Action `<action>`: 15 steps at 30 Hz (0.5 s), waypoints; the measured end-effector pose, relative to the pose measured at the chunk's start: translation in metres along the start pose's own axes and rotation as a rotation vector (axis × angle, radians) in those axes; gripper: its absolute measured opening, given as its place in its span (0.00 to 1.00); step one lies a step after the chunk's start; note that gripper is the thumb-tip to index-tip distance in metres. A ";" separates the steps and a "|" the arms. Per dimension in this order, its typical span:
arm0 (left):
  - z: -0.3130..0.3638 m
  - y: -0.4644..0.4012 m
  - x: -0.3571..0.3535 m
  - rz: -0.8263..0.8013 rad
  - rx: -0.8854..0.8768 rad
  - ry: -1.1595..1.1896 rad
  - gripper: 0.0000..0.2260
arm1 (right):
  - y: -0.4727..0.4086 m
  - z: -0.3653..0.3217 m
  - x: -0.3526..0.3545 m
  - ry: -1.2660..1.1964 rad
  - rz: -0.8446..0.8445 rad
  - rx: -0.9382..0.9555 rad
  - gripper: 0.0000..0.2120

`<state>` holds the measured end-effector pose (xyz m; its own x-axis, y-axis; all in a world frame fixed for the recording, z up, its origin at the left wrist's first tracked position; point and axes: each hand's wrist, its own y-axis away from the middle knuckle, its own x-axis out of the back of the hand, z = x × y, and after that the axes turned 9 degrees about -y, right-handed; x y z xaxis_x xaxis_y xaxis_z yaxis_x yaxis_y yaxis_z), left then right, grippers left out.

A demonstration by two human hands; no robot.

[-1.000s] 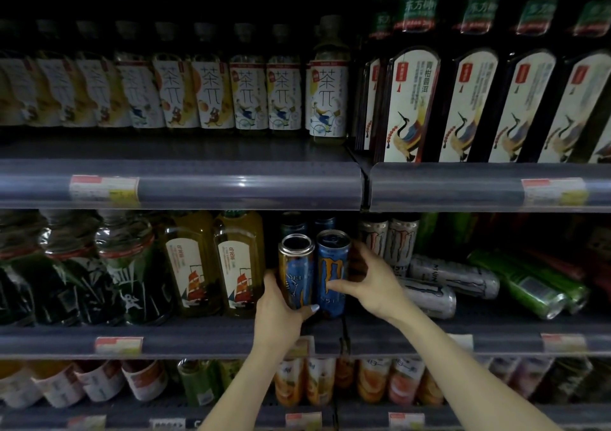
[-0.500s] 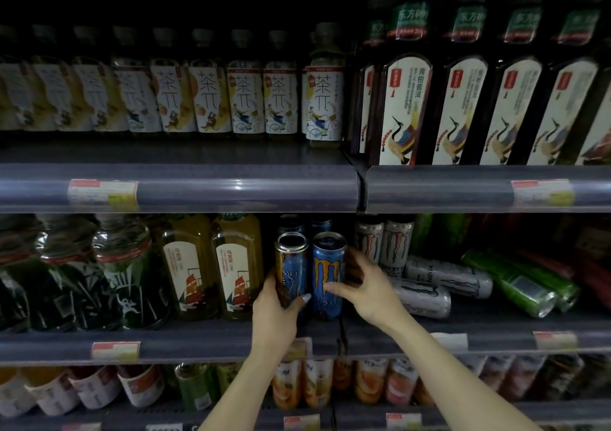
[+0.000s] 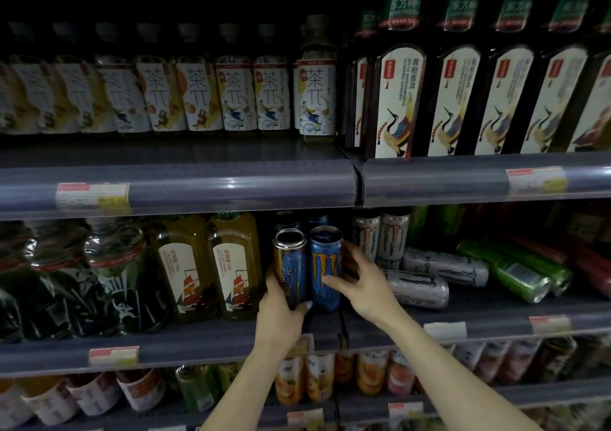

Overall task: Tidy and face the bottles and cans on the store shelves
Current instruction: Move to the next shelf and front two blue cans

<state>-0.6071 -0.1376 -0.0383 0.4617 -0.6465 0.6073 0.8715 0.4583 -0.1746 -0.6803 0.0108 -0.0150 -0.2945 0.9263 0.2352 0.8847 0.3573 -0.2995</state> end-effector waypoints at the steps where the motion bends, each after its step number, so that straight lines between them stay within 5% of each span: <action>1: 0.000 0.000 0.000 -0.006 0.014 -0.025 0.33 | 0.000 0.000 0.000 -0.002 -0.002 0.005 0.31; 5: -0.001 0.003 0.001 0.025 0.045 -0.025 0.23 | 0.000 0.001 0.001 0.000 -0.017 -0.001 0.31; 15: -0.007 0.056 0.028 0.219 -0.046 0.220 0.28 | -0.004 -0.003 0.007 0.005 -0.034 0.028 0.27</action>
<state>-0.5442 -0.1349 -0.0366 0.6598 -0.6543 0.3695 0.7515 0.5763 -0.3212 -0.6849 0.0152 -0.0098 -0.3224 0.9130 0.2499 0.8638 0.3918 -0.3169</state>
